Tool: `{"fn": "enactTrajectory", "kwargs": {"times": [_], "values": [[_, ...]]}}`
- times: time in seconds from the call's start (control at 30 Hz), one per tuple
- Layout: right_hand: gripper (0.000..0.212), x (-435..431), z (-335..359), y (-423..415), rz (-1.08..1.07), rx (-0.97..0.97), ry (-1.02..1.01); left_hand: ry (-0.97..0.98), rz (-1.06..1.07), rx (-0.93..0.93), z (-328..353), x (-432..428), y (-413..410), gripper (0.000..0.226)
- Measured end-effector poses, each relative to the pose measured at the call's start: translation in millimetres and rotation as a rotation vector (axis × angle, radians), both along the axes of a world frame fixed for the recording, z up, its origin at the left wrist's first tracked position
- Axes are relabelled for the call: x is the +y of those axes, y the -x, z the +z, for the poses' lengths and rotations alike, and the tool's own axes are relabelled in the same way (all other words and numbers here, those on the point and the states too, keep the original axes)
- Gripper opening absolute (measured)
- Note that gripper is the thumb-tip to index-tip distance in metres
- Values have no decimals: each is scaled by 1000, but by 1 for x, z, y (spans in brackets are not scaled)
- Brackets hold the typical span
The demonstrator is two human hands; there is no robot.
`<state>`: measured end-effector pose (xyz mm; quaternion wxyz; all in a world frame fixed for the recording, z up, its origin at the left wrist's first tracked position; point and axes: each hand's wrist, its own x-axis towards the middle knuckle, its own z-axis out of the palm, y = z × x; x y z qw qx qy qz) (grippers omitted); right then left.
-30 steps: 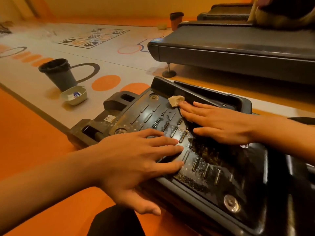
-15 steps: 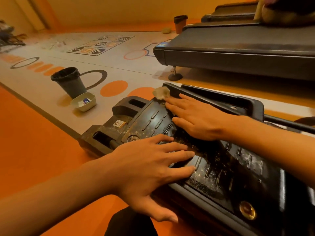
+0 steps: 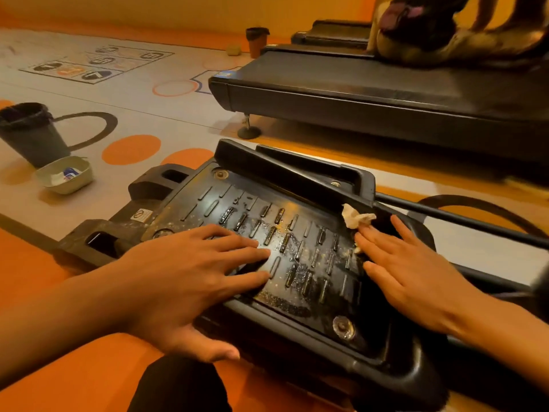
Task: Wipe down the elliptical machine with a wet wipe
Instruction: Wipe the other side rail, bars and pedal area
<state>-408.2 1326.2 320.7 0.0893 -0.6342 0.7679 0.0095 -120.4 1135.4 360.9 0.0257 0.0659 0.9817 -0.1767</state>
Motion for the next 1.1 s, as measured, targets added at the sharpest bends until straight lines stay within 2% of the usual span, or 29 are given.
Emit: {"fn": "enactTrajectory", "kwargs": {"times": [0.07,0.27,0.33,0.43,0.5,0.7,0.97,1.1], "values": [[90,5,-5,-9,-56,-72,37,-2,-5,23,-3,-1,0,91],[67,9,5,-28,-85,-187,156,-16,-23,54,-4,-1,0,90],[51,12,6,-20,-92,-187,167,-17,-23,63,-4,-2,0,90],[40,7,3,-5,-72,-123,201,-16,-32,78,-5,-2,0,90],[31,1,2,-1,-74,-184,197,-29,-44,87,-5,-3,0,89],[38,11,-6,1,-155,-214,208,-63,-69,116,-8,-5,0,89],[30,2,-5,20,26,-97,367,-86,-54,110,-6,-5,0,89],[33,-11,-7,31,-37,-123,376,-101,-43,96,-7,-4,0,89]]}}
